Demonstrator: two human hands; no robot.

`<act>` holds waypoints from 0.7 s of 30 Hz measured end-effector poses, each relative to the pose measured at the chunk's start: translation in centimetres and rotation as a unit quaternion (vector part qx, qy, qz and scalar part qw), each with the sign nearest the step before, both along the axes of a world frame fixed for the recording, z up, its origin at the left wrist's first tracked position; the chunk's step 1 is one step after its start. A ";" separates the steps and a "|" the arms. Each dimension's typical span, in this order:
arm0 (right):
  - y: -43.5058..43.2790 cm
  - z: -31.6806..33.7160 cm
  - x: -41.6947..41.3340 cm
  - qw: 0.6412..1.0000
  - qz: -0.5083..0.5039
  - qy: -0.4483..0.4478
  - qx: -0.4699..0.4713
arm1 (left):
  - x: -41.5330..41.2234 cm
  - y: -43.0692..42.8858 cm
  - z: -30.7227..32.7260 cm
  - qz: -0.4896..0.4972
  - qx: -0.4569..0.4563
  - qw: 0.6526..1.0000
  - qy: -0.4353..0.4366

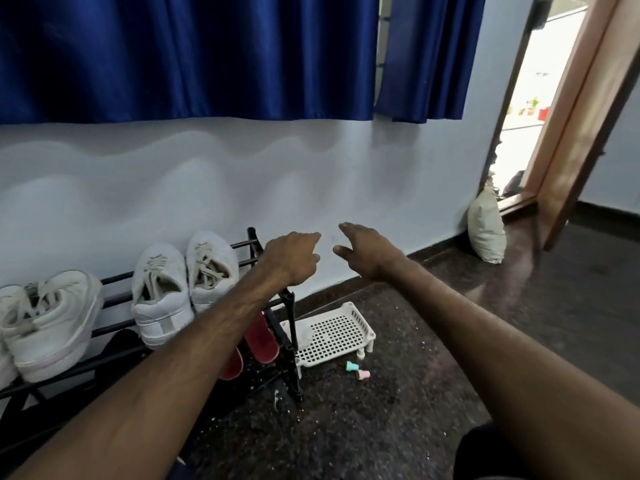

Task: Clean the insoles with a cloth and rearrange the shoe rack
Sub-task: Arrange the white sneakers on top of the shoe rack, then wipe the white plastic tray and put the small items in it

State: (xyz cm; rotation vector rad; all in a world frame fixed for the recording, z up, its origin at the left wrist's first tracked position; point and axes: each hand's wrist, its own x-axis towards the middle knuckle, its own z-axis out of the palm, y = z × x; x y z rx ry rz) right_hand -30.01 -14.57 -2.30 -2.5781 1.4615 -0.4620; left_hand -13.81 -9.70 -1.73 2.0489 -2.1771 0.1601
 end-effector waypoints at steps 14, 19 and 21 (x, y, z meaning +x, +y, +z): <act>-2.0 -2.6 -2.7 0.989 0.020 0.134 -0.051 | -3.5 -2.9 -1.7 -0.076 0.060 0.994 -0.048; -3.0 -2.4 -2.7 0.987 0.017 0.142 -0.069 | -3.7 -4.5 -2.9 -0.068 0.078 0.993 -0.053; -3.4 -2.3 -2.8 0.987 0.012 0.143 -0.072 | -3.9 -5.1 -3.2 -0.071 0.078 0.993 -0.051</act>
